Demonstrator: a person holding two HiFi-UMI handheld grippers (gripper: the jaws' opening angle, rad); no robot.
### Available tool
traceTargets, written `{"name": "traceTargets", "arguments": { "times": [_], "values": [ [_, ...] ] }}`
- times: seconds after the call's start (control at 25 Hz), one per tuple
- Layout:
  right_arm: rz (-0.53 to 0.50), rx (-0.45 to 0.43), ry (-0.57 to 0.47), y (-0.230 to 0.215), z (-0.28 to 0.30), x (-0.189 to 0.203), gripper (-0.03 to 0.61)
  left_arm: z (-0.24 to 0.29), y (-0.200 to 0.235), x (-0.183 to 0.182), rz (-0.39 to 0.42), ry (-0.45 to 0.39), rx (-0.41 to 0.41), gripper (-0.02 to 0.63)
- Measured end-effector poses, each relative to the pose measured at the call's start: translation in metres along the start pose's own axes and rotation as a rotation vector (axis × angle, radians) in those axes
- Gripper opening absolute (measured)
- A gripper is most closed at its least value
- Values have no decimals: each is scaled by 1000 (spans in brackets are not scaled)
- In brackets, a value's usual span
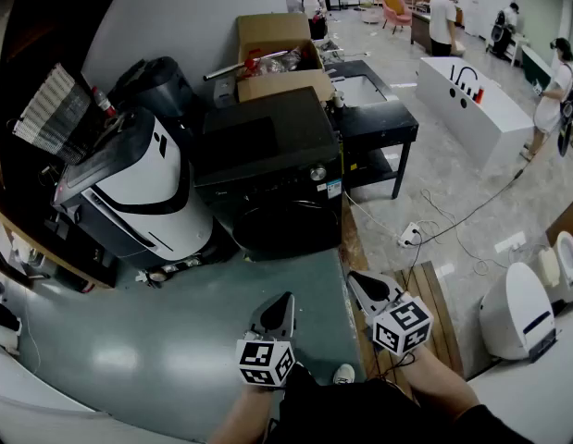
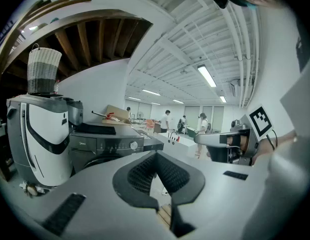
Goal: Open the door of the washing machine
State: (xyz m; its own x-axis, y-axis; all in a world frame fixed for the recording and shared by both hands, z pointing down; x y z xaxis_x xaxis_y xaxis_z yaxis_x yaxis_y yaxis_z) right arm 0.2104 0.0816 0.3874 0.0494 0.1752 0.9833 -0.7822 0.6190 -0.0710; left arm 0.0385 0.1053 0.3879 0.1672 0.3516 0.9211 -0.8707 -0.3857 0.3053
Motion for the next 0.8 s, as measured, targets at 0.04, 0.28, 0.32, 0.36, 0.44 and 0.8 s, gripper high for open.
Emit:
{"name": "traceTargets", "arguments": {
  "times": [0.04,0.28,0.32,0.36,0.44,0.8],
  "values": [
    [0,0,1,0,1,0,17,1,1,0,-2,0,-1,18],
    [17,-33,-58,3,5,-8,17,2,6,-3,-15,-15,7,18],
    [17,-40,-68,4,6,-9,17,2,7,-3,-16,-18,8,18],
    [15,-43,-74,5,7,-10,17,3,8,-4,-17,-21,9,18],
    [10,-47,-80,6,10,-12,17,3,10,-5,-18,-26,13,18],
    [20,-64,-110,11,31,-21,17,3,34,-18,-21,-44,16,20]
  ]
}}
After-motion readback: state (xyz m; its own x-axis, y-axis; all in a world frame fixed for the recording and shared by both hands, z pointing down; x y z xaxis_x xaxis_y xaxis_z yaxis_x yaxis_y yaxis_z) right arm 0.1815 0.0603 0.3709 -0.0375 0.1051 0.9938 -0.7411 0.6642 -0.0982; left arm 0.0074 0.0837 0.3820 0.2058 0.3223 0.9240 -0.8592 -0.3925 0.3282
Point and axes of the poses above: the fingertips, and each gripper's own axes: z forward along the fingers, y to its left, x out of its underside, the point moved 3 cm from there along -z, backward along the fingers, and after that the axes turned 10 degrees about -z, right-handed, at the moved point
